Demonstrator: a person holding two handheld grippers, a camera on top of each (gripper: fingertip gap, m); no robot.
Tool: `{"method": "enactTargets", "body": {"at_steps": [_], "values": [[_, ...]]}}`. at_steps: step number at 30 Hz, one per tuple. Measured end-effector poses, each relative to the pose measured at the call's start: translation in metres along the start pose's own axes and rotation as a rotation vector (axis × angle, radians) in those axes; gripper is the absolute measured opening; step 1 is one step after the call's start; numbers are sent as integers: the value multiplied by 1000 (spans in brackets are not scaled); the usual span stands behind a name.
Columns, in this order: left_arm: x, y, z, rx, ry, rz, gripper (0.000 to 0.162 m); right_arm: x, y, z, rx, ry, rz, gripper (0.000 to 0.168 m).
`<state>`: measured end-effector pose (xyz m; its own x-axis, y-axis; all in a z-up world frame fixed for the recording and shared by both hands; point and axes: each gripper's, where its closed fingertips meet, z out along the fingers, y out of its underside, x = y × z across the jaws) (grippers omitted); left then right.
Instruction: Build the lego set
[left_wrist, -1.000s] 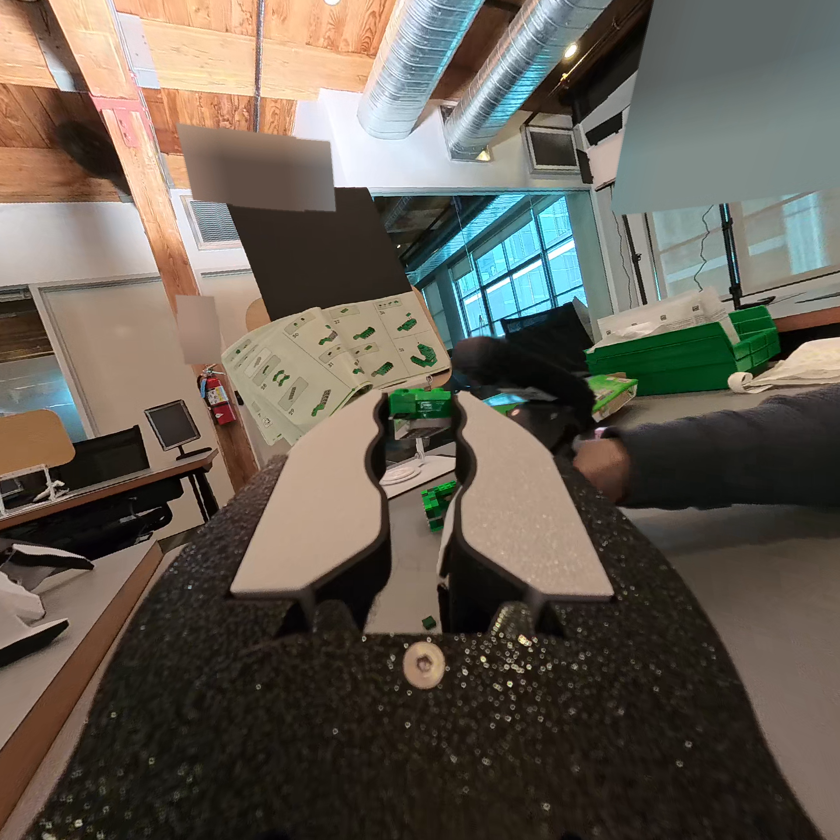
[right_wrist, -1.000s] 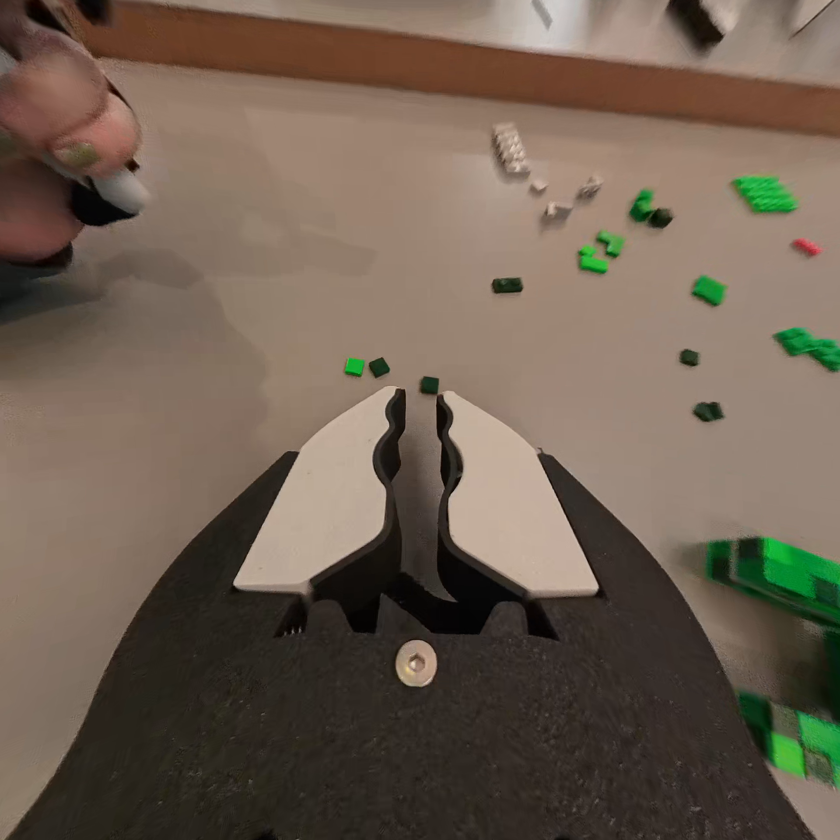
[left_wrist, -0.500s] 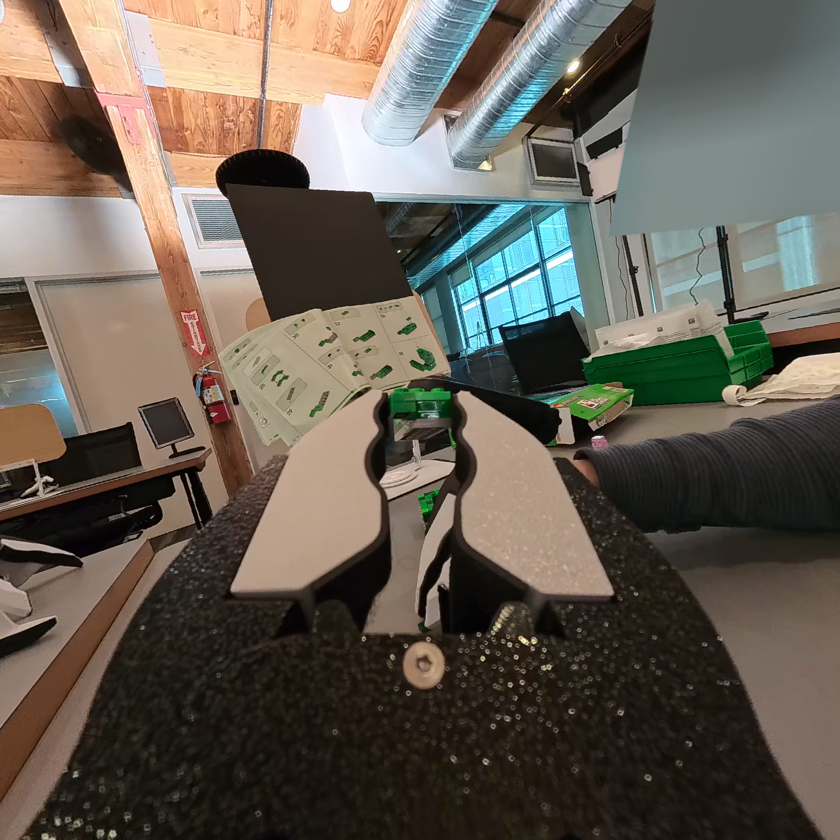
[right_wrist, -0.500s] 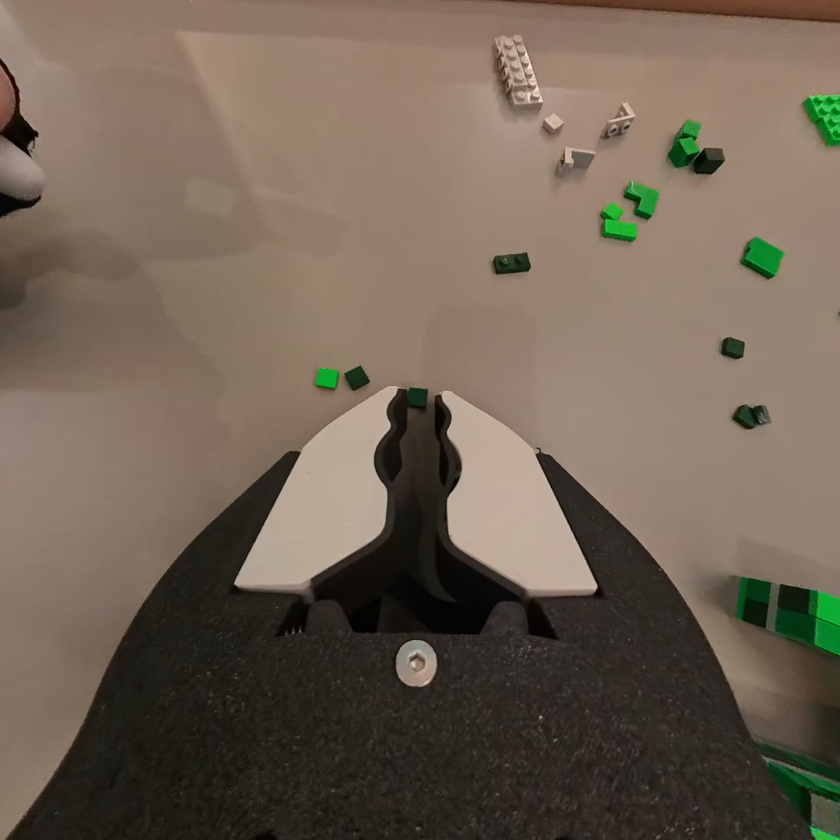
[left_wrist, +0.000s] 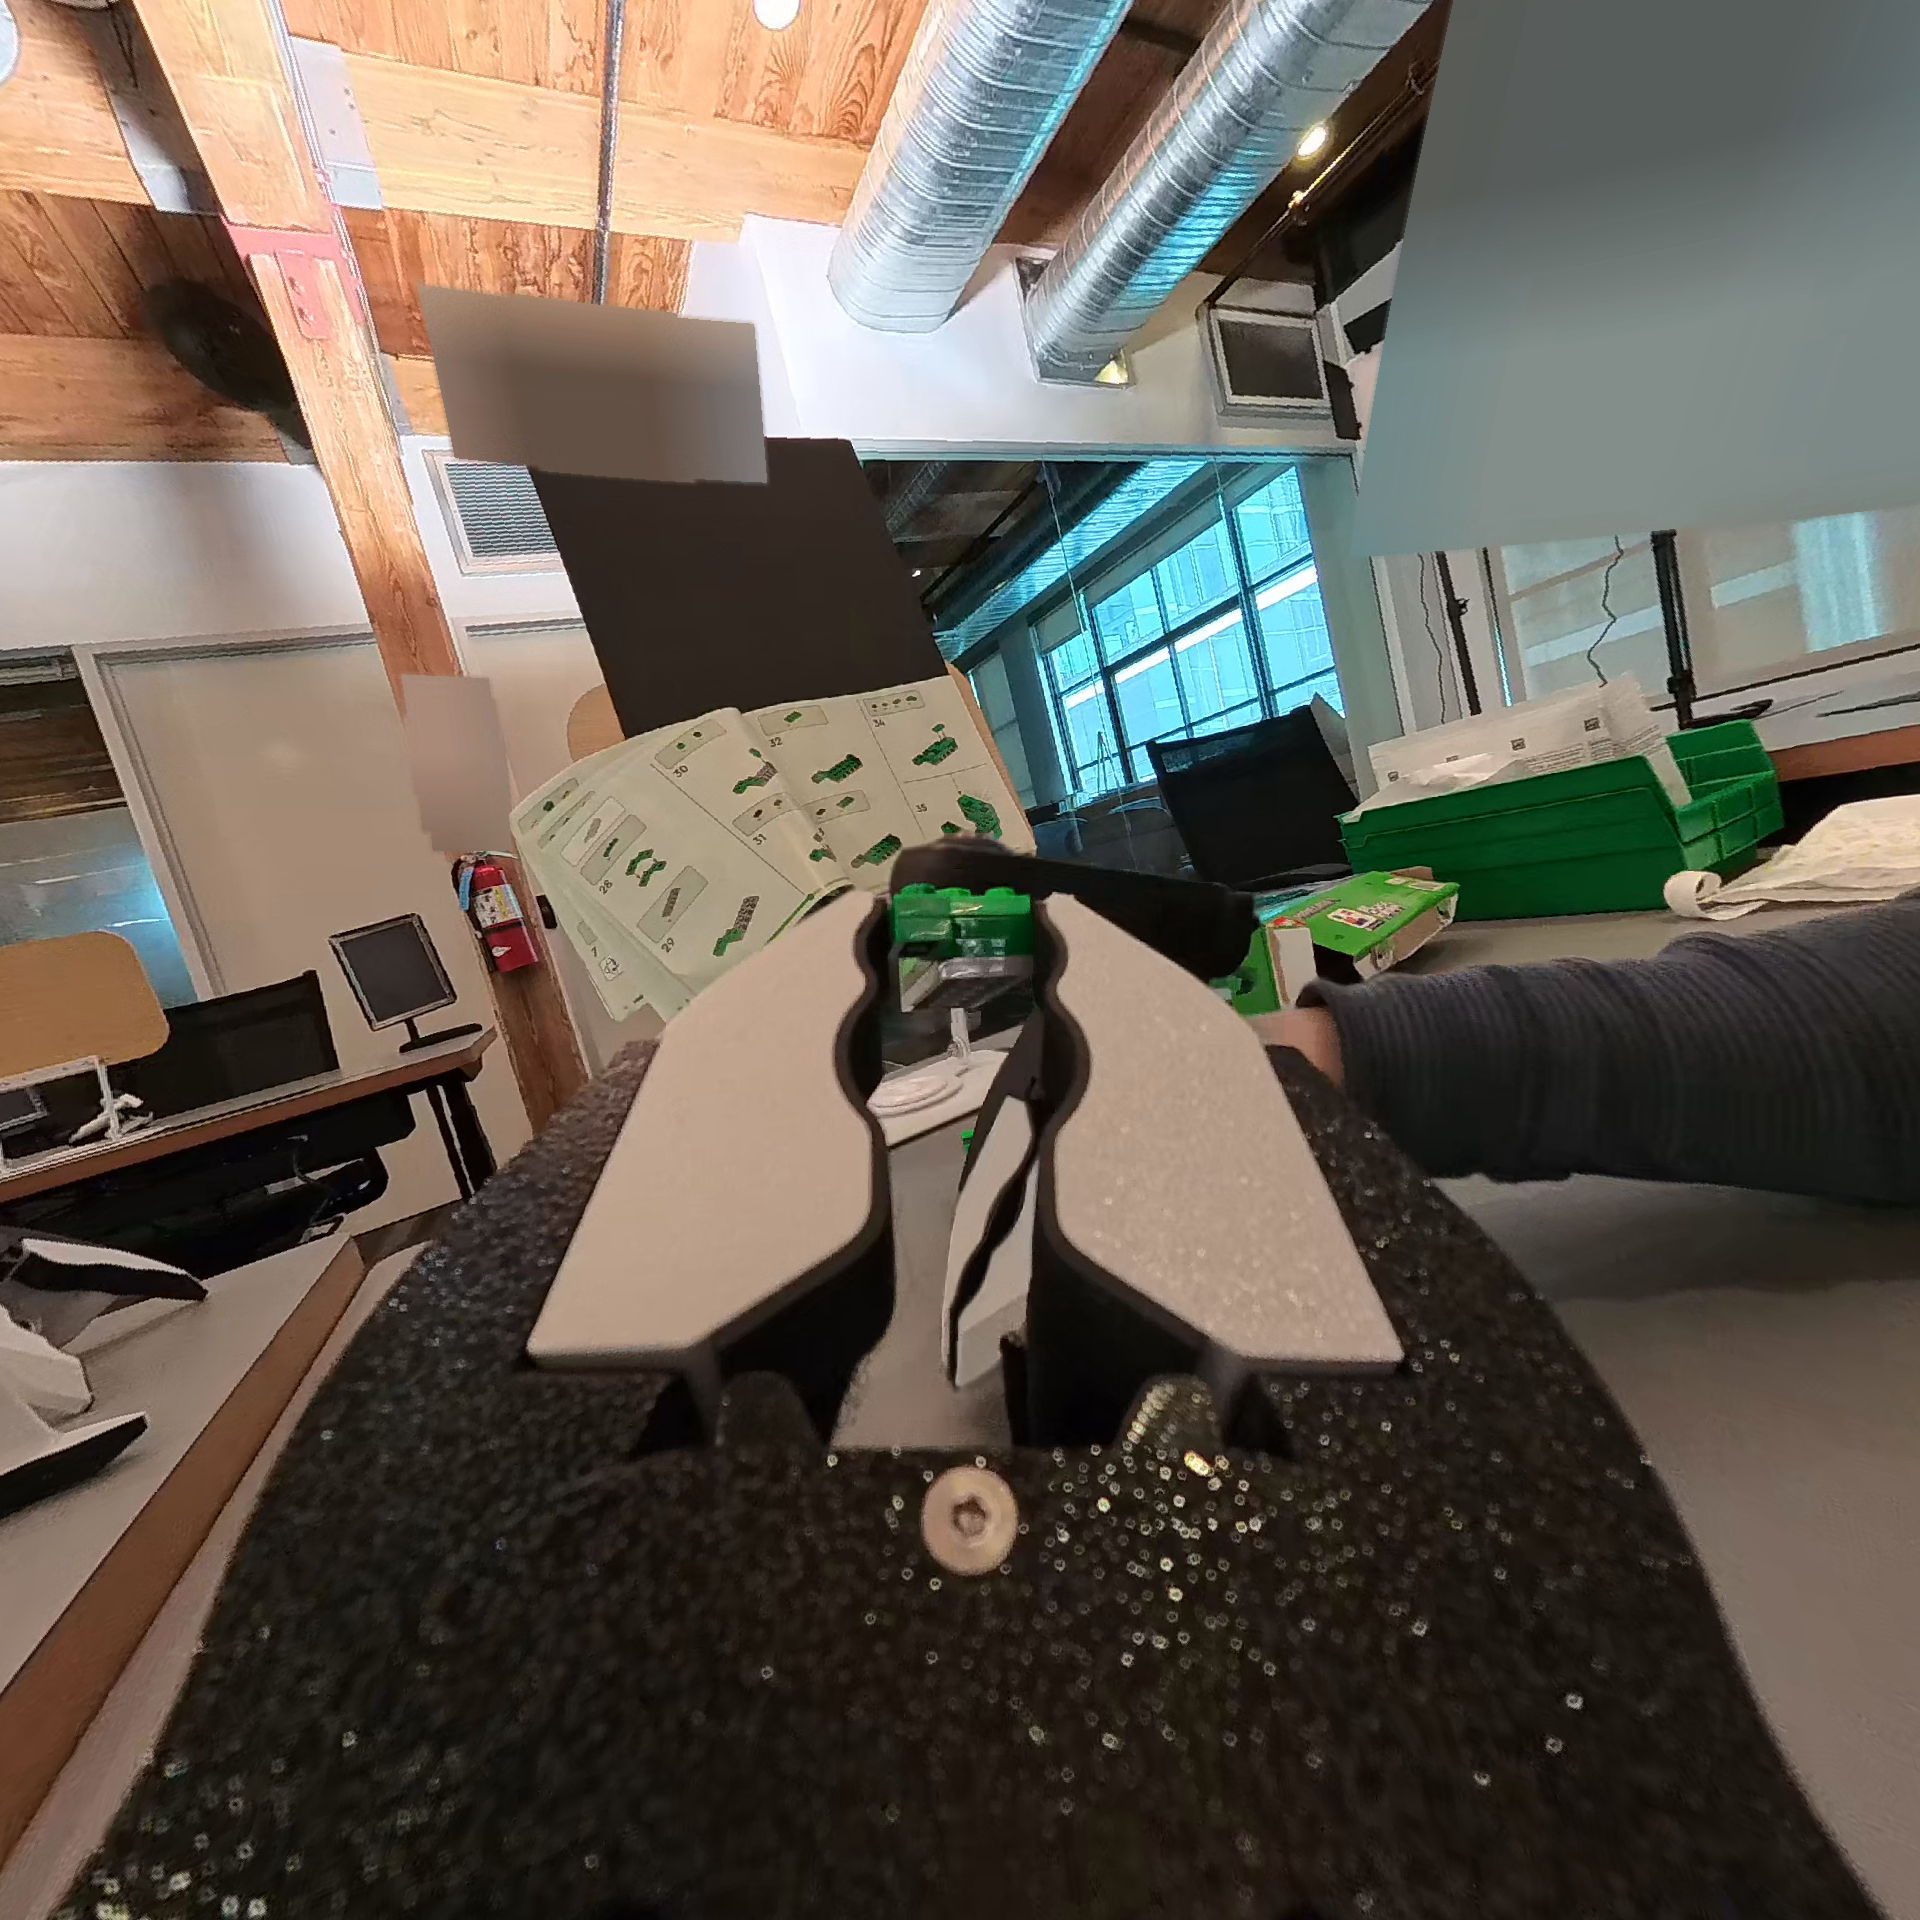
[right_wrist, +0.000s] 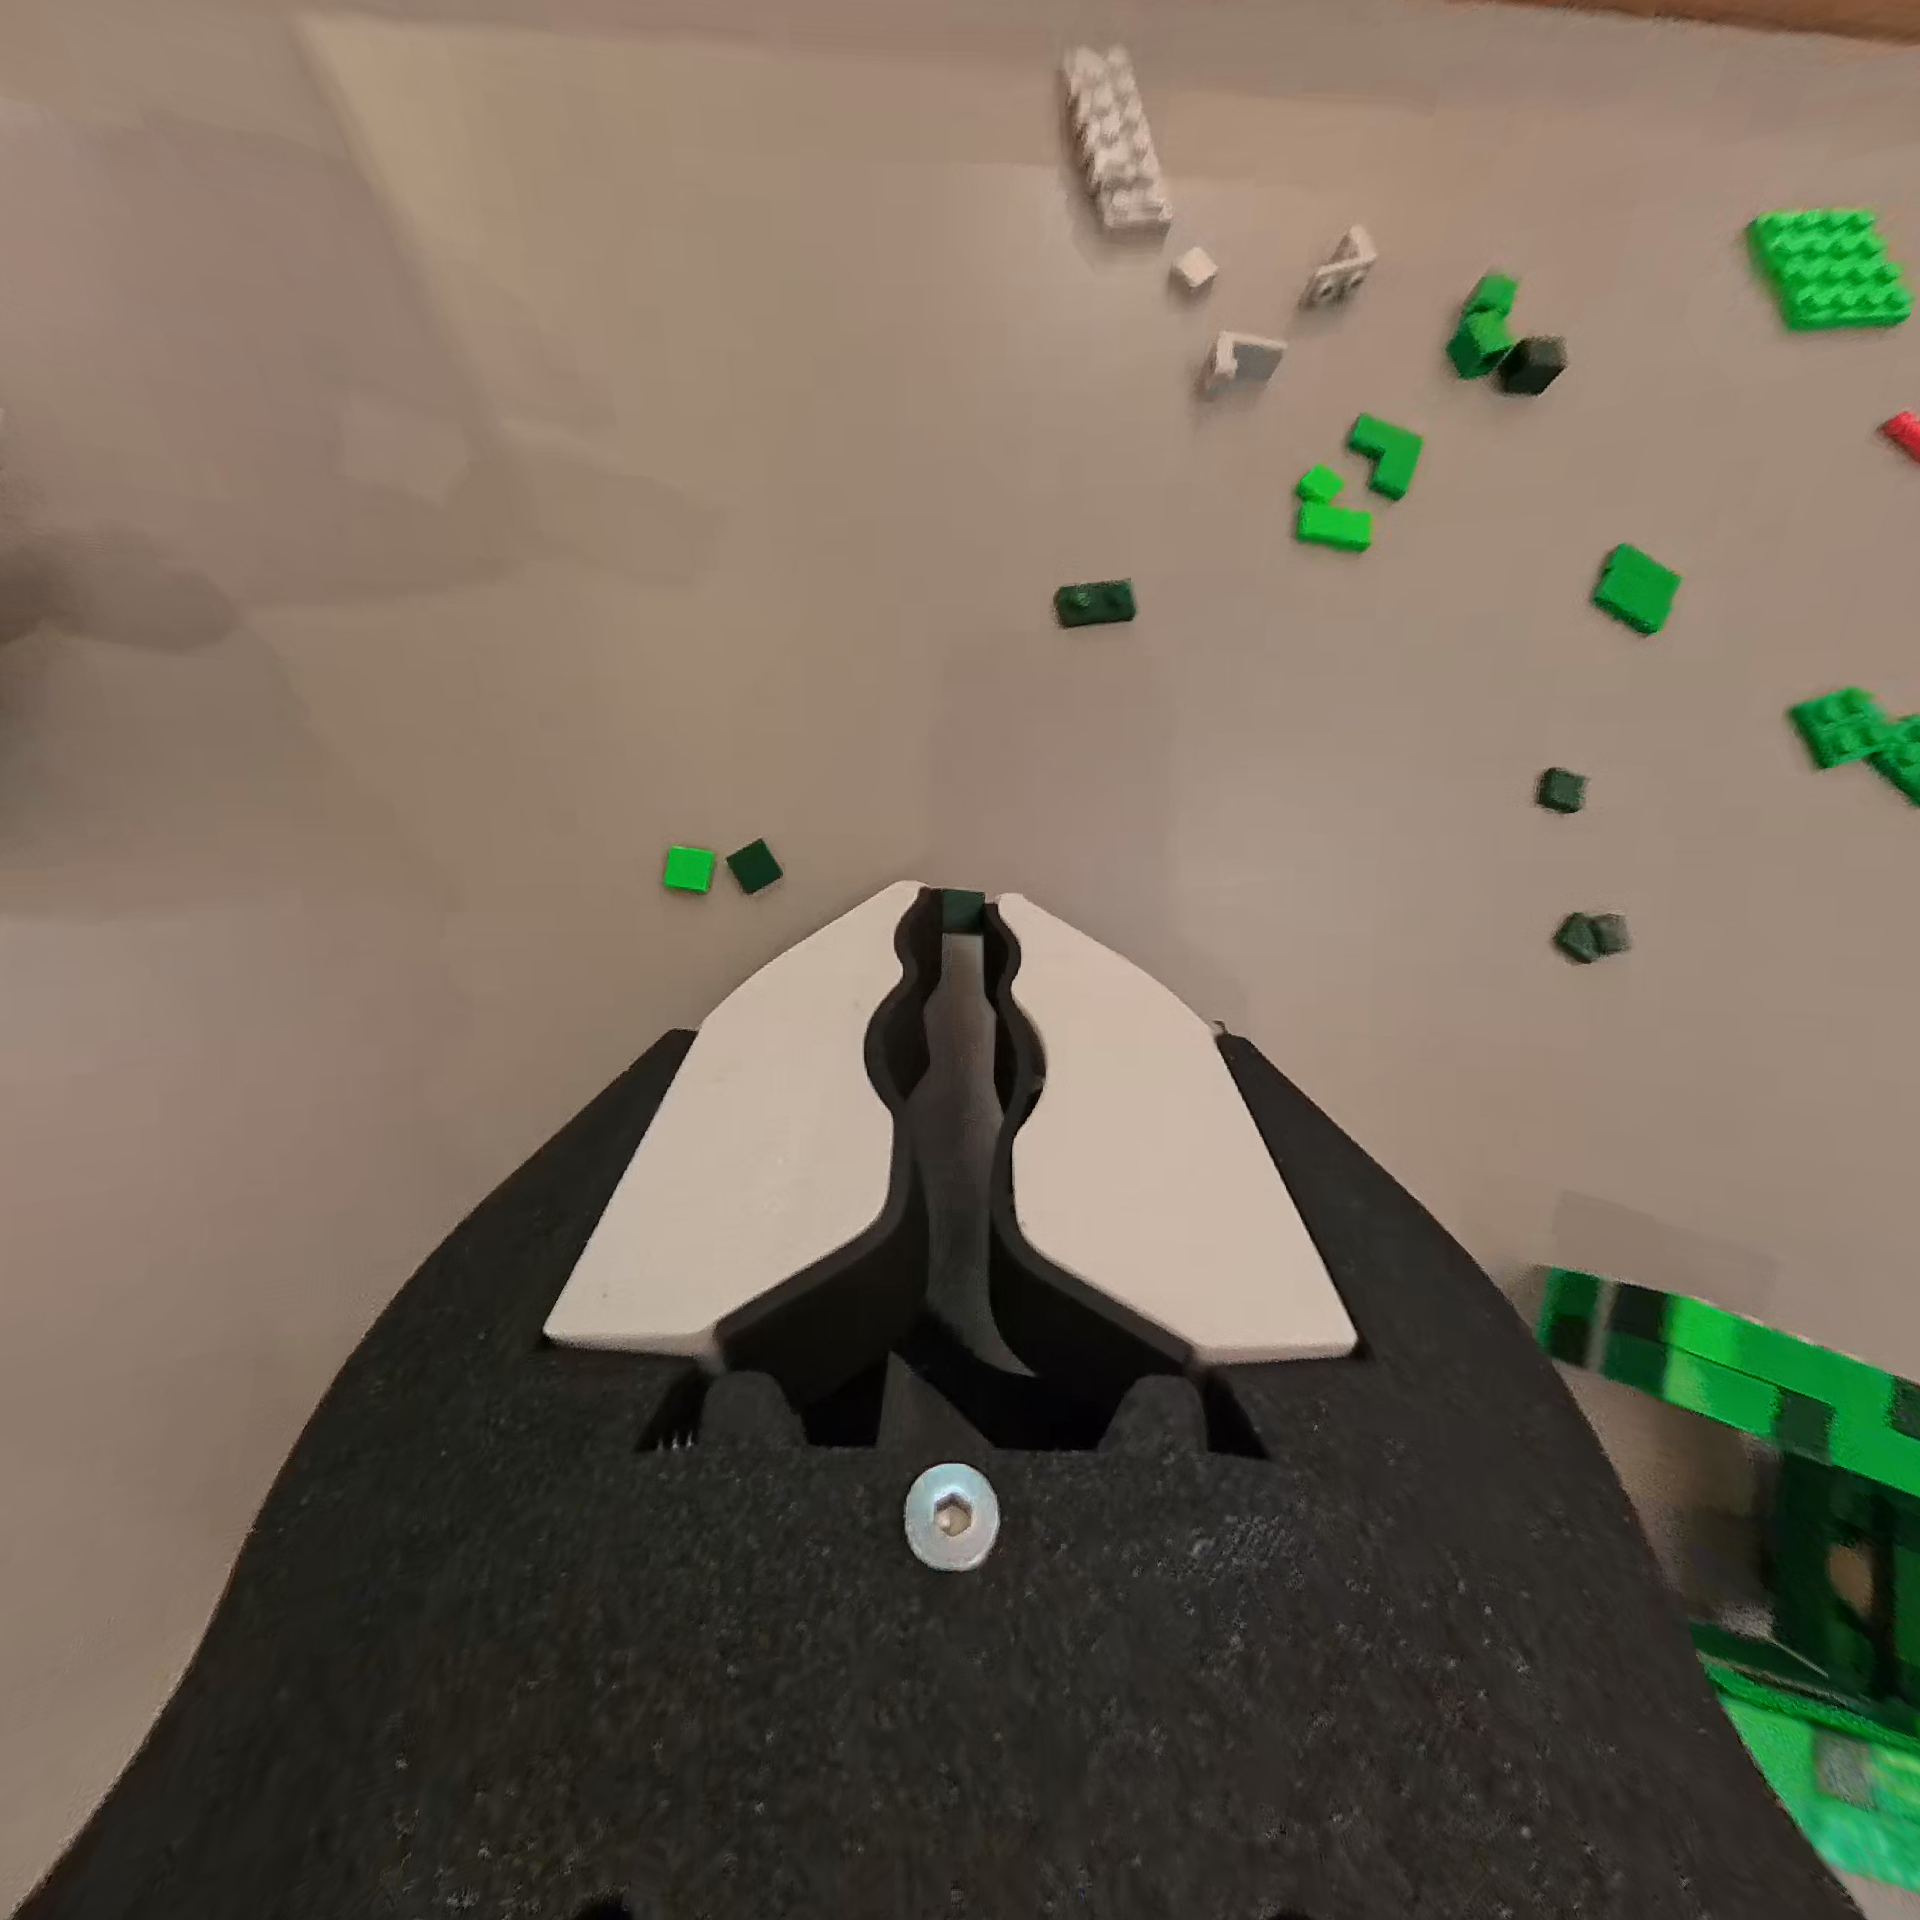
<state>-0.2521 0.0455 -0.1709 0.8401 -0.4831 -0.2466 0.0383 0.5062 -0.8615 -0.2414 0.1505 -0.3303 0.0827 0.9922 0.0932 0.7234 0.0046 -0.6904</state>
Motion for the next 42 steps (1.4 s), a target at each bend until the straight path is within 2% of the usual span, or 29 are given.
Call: {"method": "enactTargets", "body": {"at_steps": [7, 12, 15, 21, 24, 30, 42], "values": [[-4, -4, 1, 14, -36, -12, 25, 17, -32, -55, 175, 47, 29, 7], [-11, -19, 8, 46, -198, -1, 25, 8, -67, -107, 321, 75, -18, 7], [0, -30, 16, 97, -260, 37, 25, -12, -87, -138, 412, 48, -64, 7], [26, -28, 27, 96, -306, 230, 25, -74, -112, -178, 555, -169, -171, 7], [31, -30, 28, 98, -330, 273, 25, -93, -114, -184, 560, -239, -209, 7], [37, -33, 29, 102, -364, 340, 25, -107, -106, -174, 469, -267, -260, 7], [42, -37, 30, 113, -403, 392, 25, -110, -103, -173, 410, -241, -246, 7]]}}
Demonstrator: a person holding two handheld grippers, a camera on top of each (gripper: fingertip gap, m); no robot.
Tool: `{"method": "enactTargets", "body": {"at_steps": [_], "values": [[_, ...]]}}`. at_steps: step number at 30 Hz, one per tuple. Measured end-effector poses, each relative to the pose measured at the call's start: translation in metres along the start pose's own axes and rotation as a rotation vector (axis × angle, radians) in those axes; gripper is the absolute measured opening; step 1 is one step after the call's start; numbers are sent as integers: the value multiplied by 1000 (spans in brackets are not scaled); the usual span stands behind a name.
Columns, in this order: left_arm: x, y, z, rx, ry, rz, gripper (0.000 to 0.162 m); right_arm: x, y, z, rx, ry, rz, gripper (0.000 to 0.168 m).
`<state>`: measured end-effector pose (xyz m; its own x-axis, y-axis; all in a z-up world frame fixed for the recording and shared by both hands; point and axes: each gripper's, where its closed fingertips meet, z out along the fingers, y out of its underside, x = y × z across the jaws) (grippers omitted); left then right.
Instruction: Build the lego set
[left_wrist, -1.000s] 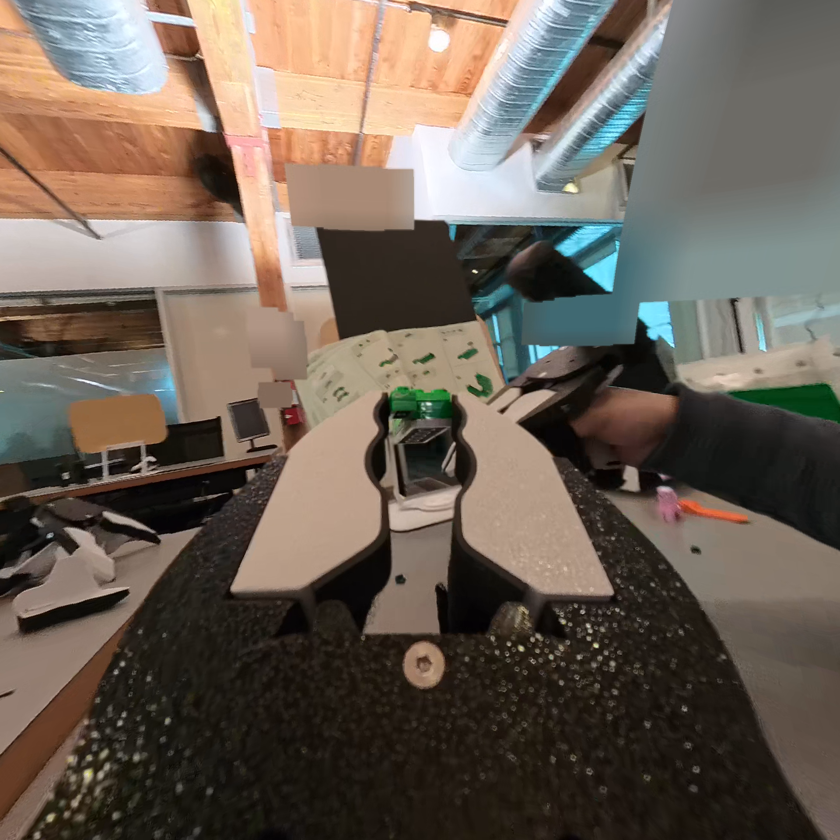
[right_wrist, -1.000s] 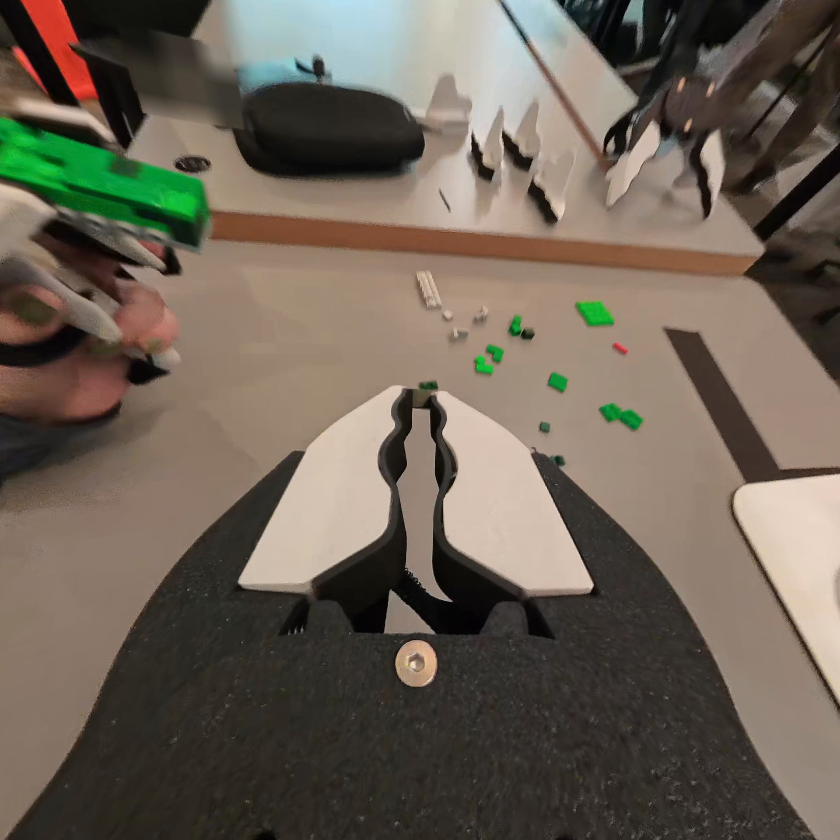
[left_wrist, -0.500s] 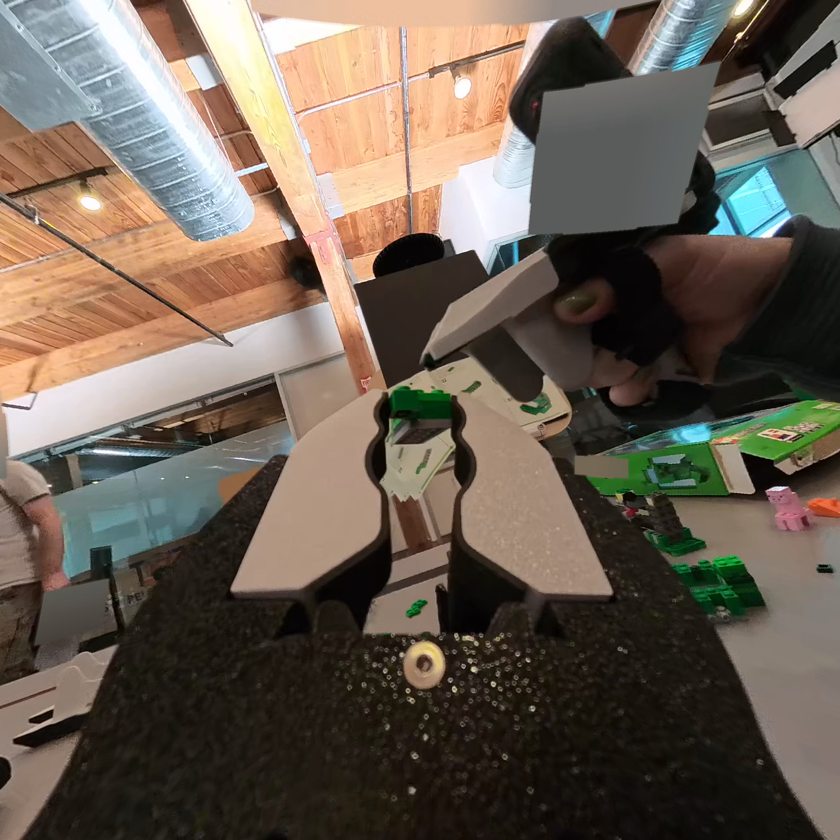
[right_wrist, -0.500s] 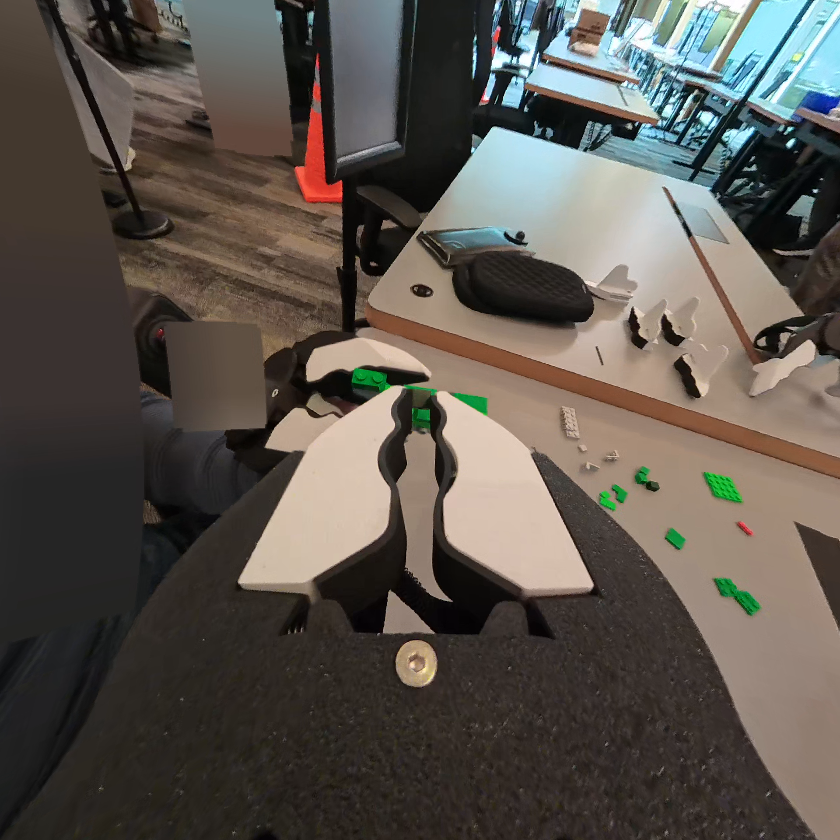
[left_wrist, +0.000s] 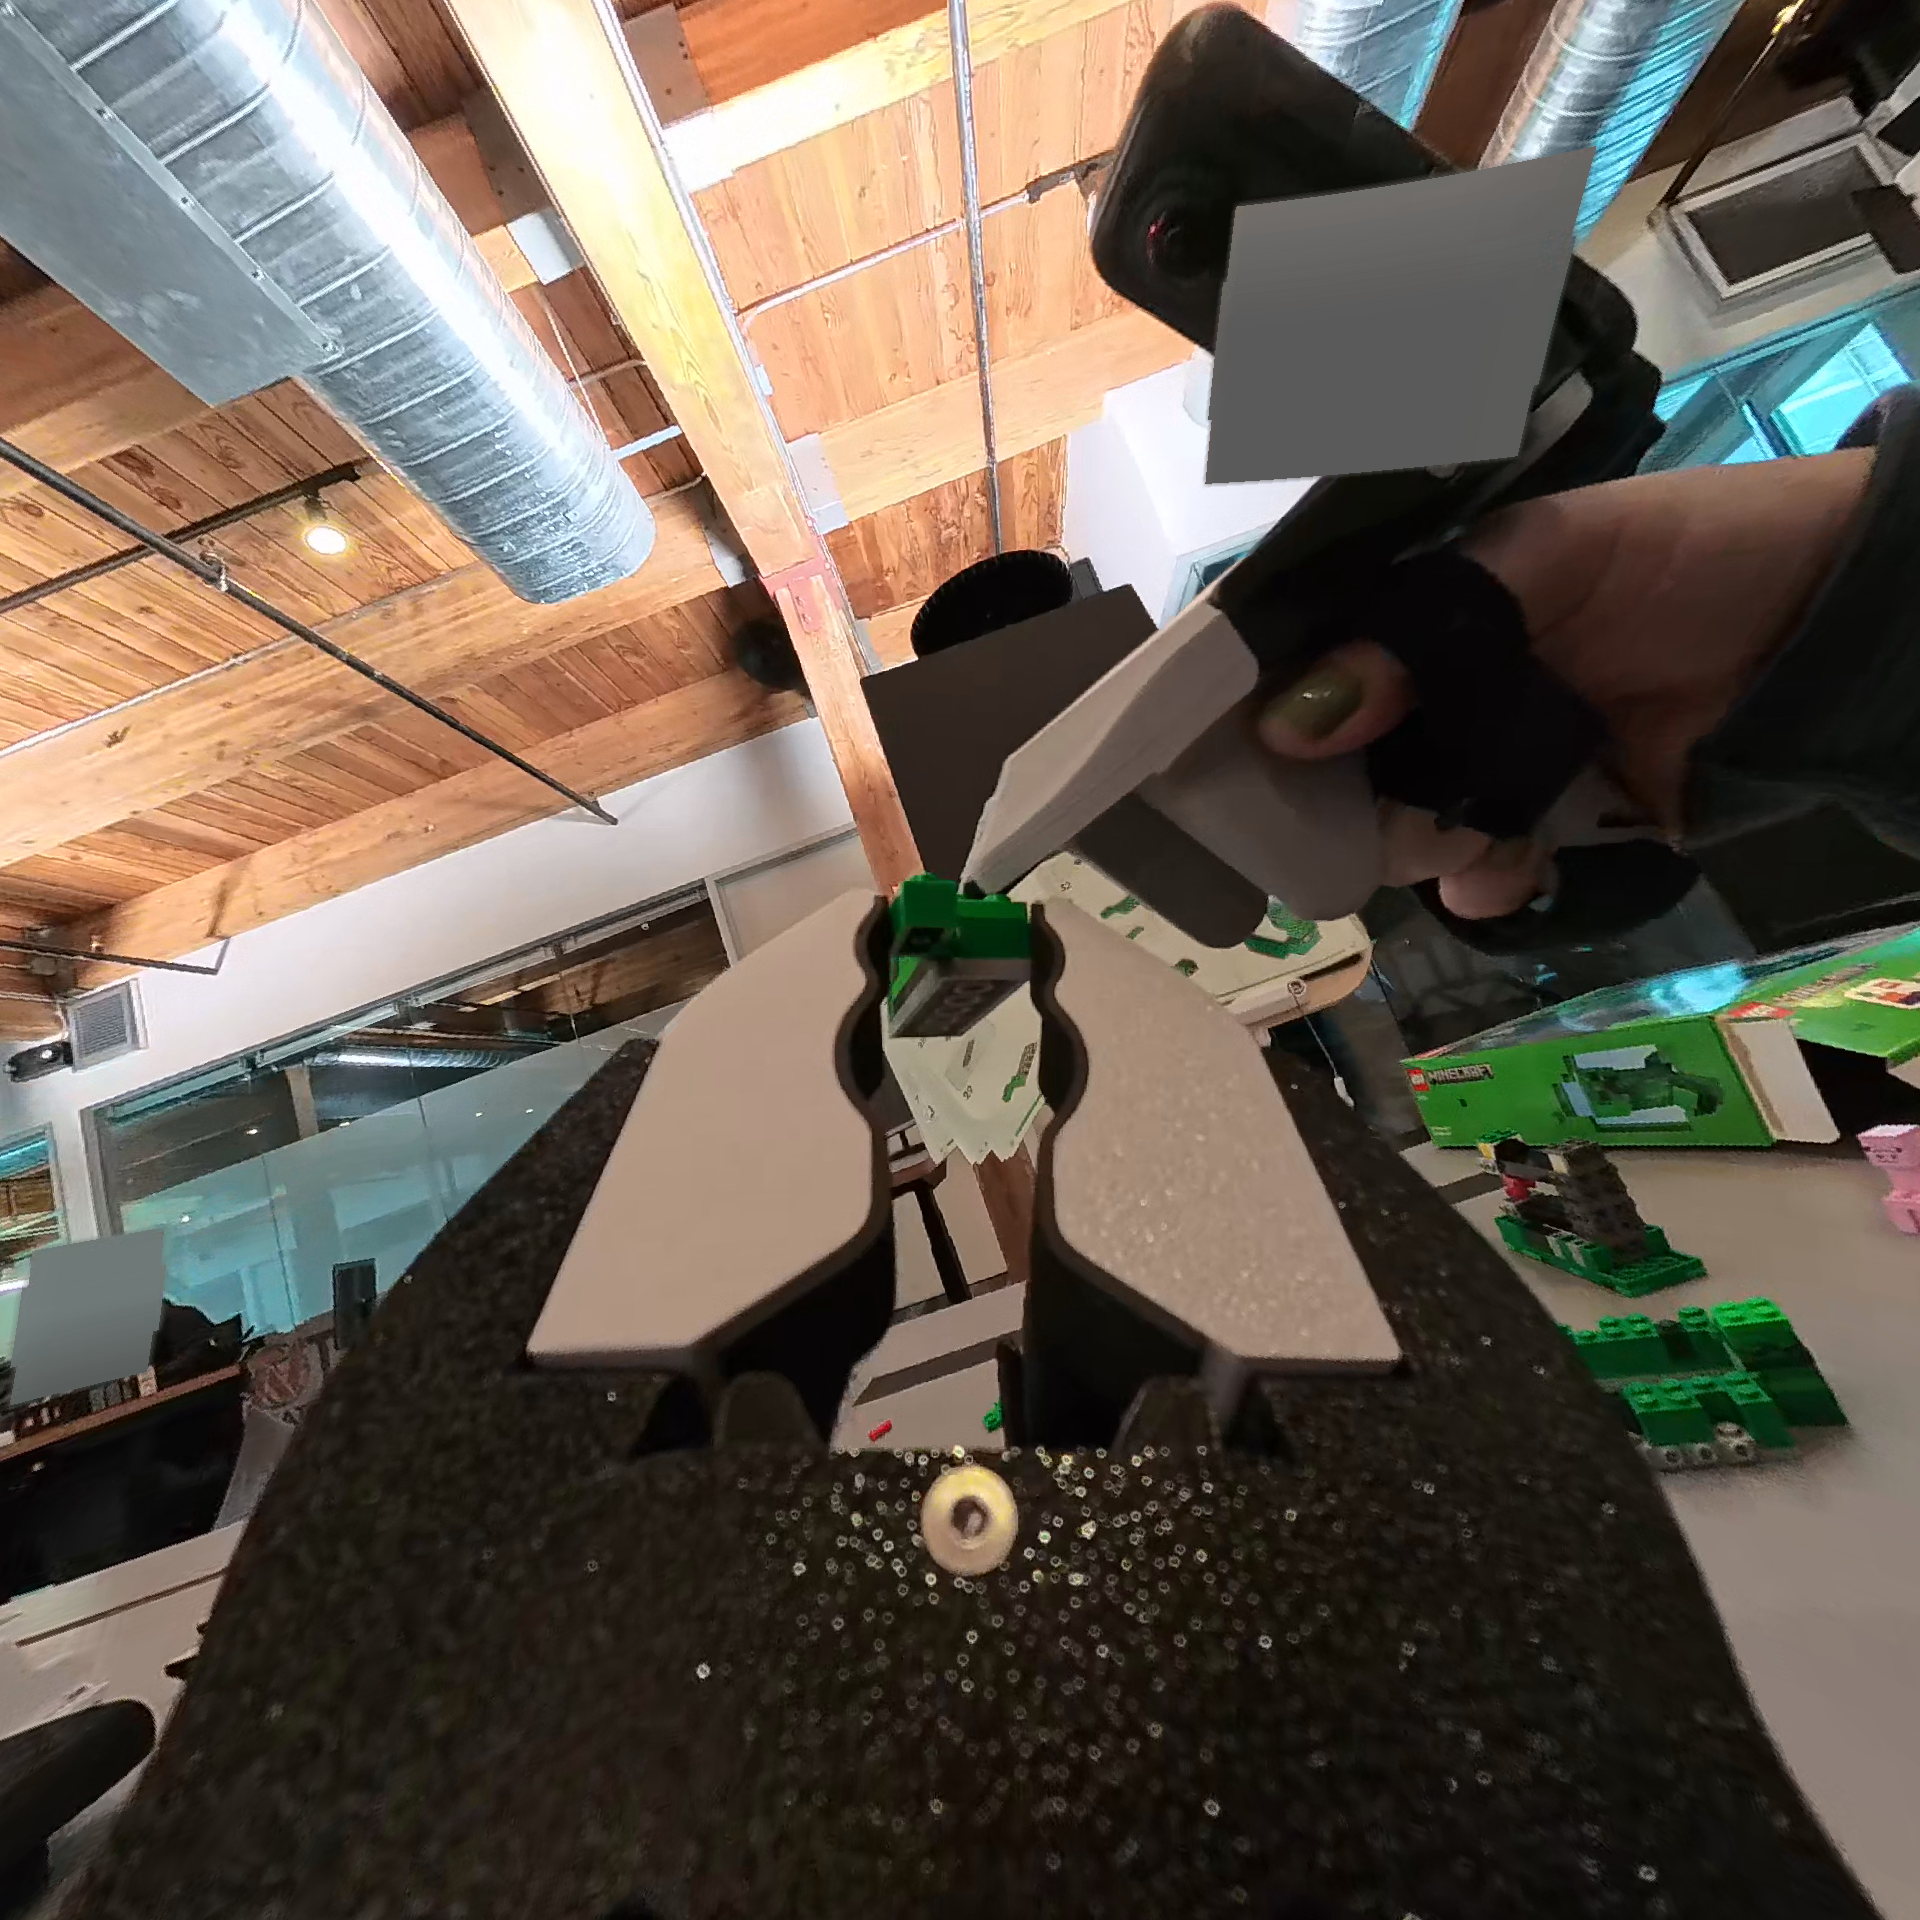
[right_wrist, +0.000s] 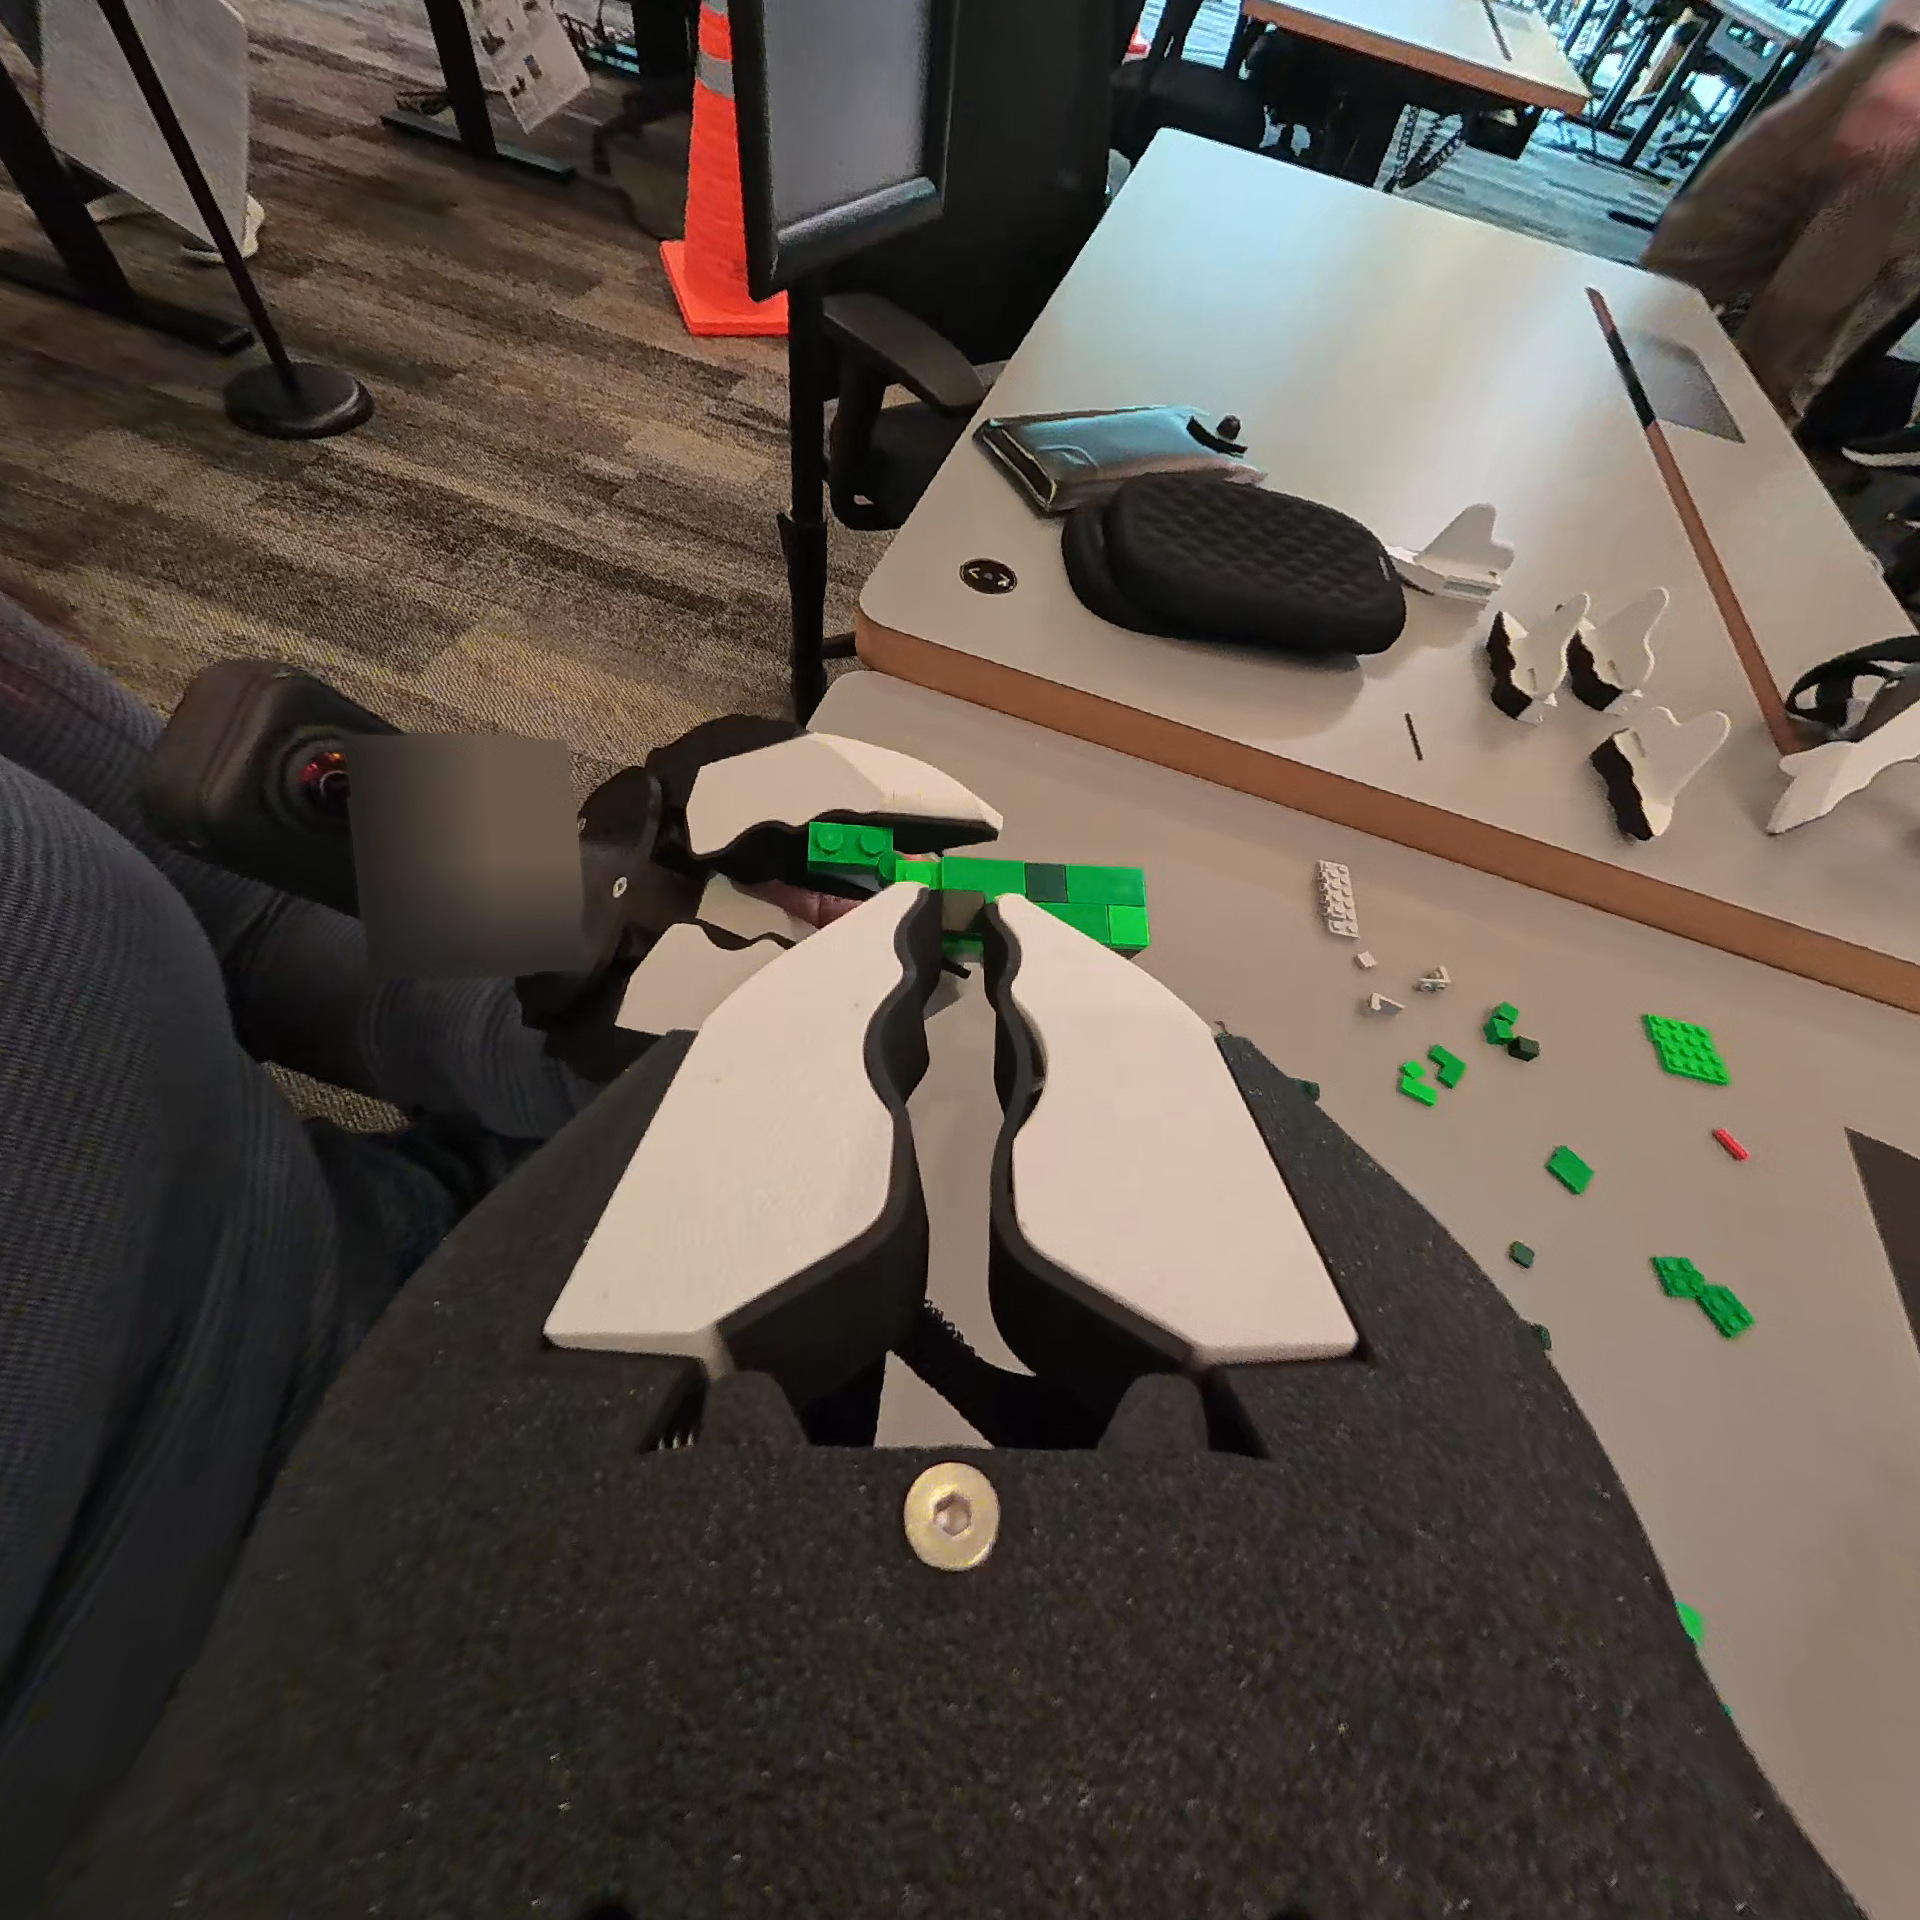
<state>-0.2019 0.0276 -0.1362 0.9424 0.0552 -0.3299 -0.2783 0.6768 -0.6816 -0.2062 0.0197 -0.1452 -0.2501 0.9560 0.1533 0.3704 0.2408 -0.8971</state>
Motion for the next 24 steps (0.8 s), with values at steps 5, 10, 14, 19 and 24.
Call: {"method": "enactTargets", "body": {"at_steps": [5, 10, 14, 19, 24], "values": [[2, -2, 0, 9, 1, 9, 25, 0, 2, -2, -30, 30, -13, 7], [4, -2, 0, 13, 9, 13, 25, -1, 2, -3, -38, 30, -9, 7], [5, -3, 0, 18, 15, 18, 25, -2, 3, -4, -37, 19, -6, 7], [5, -4, 0, 22, 19, 18, 24, -2, 2, -4, -34, 19, -5, 7], [7, -3, 0, 21, 26, 24, 24, -3, 2, -3, -32, 19, -3, 9]]}}
